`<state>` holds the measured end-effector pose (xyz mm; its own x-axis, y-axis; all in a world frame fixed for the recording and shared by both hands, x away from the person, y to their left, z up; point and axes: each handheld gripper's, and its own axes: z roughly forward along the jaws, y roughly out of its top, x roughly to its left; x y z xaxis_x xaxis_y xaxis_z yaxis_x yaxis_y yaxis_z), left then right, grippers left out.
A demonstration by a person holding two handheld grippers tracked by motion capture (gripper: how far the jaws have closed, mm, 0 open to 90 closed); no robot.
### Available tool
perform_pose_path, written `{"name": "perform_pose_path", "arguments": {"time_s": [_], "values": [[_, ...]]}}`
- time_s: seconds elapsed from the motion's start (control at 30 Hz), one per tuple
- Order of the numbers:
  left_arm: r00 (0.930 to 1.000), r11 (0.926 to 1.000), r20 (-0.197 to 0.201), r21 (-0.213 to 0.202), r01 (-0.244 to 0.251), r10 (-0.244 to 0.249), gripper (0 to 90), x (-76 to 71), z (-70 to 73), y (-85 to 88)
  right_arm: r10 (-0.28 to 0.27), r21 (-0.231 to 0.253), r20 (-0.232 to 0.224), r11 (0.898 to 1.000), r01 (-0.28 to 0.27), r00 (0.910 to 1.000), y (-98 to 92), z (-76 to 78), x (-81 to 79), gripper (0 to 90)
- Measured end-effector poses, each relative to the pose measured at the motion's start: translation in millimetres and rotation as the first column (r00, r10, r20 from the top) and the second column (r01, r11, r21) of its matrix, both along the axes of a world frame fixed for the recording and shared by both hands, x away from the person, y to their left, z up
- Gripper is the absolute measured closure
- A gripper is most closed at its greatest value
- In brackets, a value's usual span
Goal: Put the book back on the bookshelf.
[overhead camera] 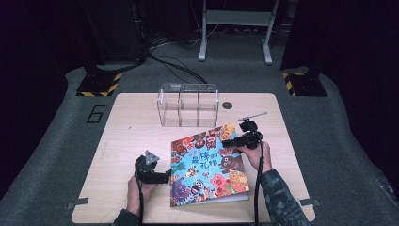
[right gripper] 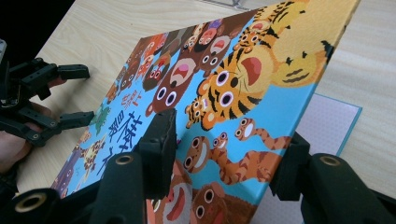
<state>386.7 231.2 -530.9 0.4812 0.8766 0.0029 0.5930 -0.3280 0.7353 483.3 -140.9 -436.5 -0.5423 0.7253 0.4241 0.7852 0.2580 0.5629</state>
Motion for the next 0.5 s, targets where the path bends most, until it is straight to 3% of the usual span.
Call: {"name": "perform_pose_path", "arguments": {"time_s": [0.13,0.3,0.33,0.47,0.5], "values": [[1.0,1.0,-0.002,-0.003,0.0,0.0,5.8,0.0,0.1,0.0,0.013,-0.031,0.032,0.999,-0.012,0.9994,6.6,10.6,-0.5,50.2],[0.9999,0.9998,-0.002,-0.014,0.015,-0.015,3.9,0.7,1.0,2.3,0.024,-0.053,0.035,0.998,-0.023,0.9991,11.7,19.8,-0.7,50.9],[1.0,0.999,0.003,-0.043,0.009,-0.008,3.9,0.4,0.7,1.9,0.025,-0.054,0.03,0.998,-0.024,0.9992,12.7,22.1,-1.0,51.1],[0.9992,0.9982,-0.029,-0.055,0.025,-0.026,2.5,3.2,1.5,4.7,0.043,-0.071,0.022,0.997,-0.041,0.9988,19.4,32.0,0.7,52.0],[0.9996,0.9981,-0.017,-0.058,0.019,-0.02,2.4,3.4,0.5,4.0,0.042,-0.077,0.022,0.996,-0.04,0.9989,20.4,33.8,1.0,52.1]]}}
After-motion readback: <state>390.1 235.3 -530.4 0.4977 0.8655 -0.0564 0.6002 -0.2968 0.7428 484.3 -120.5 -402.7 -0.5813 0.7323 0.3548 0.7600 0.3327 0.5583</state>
